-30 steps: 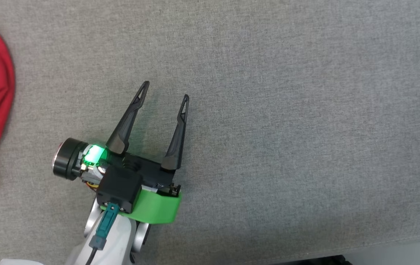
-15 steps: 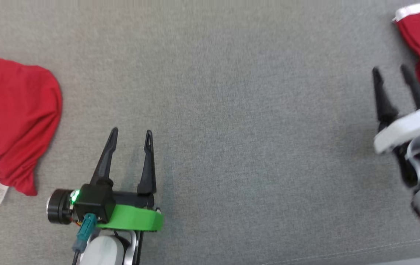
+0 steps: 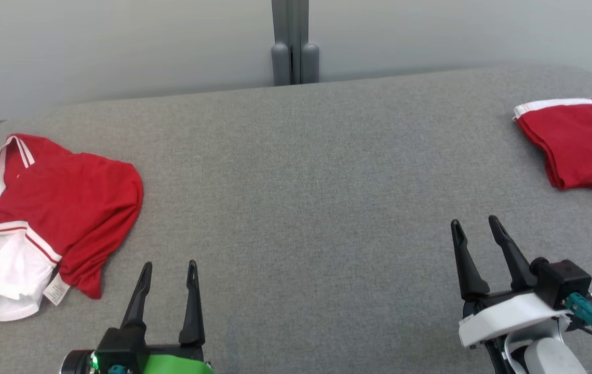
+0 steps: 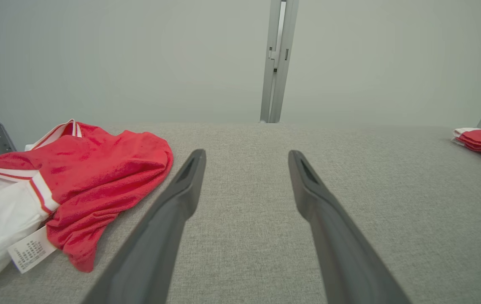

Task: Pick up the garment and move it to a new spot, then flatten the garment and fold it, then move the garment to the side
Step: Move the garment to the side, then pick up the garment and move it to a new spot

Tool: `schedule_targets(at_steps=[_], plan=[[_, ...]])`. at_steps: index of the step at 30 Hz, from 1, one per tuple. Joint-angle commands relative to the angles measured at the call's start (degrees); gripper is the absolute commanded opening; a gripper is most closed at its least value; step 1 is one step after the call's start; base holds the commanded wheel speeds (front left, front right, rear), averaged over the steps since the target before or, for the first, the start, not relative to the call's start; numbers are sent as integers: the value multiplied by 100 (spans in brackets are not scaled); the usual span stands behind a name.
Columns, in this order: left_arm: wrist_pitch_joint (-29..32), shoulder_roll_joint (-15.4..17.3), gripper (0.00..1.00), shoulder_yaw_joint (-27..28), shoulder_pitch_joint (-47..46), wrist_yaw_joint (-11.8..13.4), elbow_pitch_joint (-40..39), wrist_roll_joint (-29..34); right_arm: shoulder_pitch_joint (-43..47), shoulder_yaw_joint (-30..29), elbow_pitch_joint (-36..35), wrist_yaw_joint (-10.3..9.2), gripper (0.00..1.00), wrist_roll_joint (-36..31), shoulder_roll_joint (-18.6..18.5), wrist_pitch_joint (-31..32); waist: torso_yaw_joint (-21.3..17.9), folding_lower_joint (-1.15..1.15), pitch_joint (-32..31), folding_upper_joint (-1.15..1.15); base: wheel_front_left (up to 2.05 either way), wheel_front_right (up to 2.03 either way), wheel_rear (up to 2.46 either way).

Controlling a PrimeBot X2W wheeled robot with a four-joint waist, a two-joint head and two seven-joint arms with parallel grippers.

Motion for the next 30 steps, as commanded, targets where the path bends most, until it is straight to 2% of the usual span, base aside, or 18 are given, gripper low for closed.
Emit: schedule_targets(at_steps=[1,5,17,30], plan=[[1,0,100,58,184,-22,-17,17,219,-16,-115,-8,100,-89,30,-16,75,0,-578,0,0,0,0],[1,-2,100,141,448,-79,-100,11,525,-16,-303,-8,100,-226,131,-17,38,0,-758,0,0,0,0],[1,0,100,145,822,-264,-147,152,773,48,-134,-8,100,-269,205,-17,61,0,-979,0,0,0,0],[2,0,100,136,803,-273,-151,206,830,20,-137,-8,100,-259,279,-18,95,0,-1052,0,0,0,0]])
